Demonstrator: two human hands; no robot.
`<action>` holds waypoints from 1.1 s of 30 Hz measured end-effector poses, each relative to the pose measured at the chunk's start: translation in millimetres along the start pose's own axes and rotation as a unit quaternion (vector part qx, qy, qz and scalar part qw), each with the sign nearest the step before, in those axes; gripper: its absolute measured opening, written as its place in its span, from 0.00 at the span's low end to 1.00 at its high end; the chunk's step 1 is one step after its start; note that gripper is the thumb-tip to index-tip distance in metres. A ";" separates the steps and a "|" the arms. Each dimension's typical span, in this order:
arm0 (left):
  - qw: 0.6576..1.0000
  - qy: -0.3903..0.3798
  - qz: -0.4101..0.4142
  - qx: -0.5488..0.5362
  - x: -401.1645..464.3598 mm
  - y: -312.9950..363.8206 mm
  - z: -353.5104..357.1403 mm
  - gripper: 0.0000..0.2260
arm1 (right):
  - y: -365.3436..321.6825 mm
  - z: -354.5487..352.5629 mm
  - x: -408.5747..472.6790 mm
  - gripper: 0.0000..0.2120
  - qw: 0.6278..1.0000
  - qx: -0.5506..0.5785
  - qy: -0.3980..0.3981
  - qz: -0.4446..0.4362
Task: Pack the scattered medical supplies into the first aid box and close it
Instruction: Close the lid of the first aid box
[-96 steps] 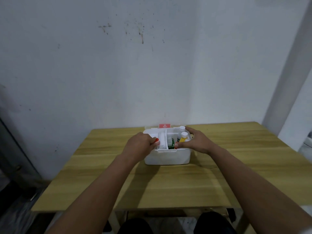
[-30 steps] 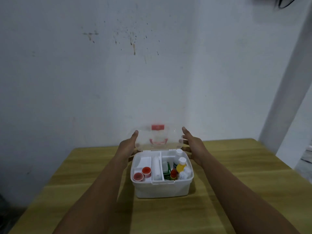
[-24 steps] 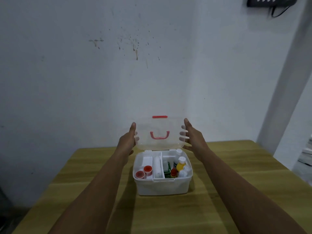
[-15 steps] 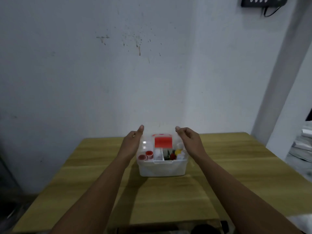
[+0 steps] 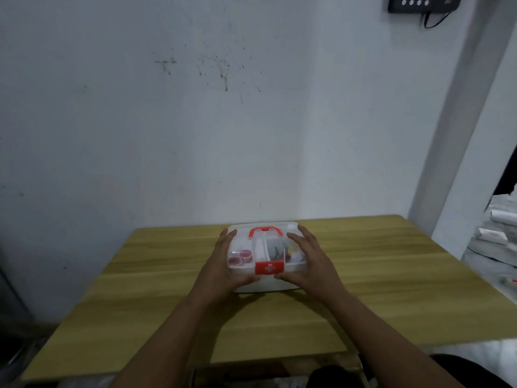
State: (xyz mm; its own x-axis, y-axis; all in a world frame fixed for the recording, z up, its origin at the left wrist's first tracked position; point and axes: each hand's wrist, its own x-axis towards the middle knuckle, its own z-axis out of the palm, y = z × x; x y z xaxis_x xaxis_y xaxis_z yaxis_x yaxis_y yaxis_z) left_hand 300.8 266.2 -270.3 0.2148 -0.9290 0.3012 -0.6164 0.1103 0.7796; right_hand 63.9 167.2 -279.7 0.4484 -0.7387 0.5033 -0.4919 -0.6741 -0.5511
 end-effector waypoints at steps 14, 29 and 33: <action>0.999 0.027 -0.004 0.028 131.7 -40.7 22.4 0.52 | 47.1 22.9 107.0 0.46 0.999 0.029 -0.001 0.032; 0.990 -0.021 -0.033 0.137 174.3 -36.7 11.8 0.56 | 61.2 33.1 149.2 0.56 0.994 -0.042 -0.067 0.076; 0.980 -0.021 -0.002 0.199 158.1 0.6 -6.6 0.55 | 7.7 -9.9 143.9 0.59 0.997 0.039 -0.024 0.063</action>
State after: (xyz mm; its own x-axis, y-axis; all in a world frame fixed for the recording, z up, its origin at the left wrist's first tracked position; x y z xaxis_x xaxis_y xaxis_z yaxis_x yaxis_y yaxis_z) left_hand 339.4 121.8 -218.6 0.1922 -0.9438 0.2688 -0.8642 -0.0330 0.5021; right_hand 117.2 55.8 -204.9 0.4228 -0.8156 0.3950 -0.4883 -0.5722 -0.6589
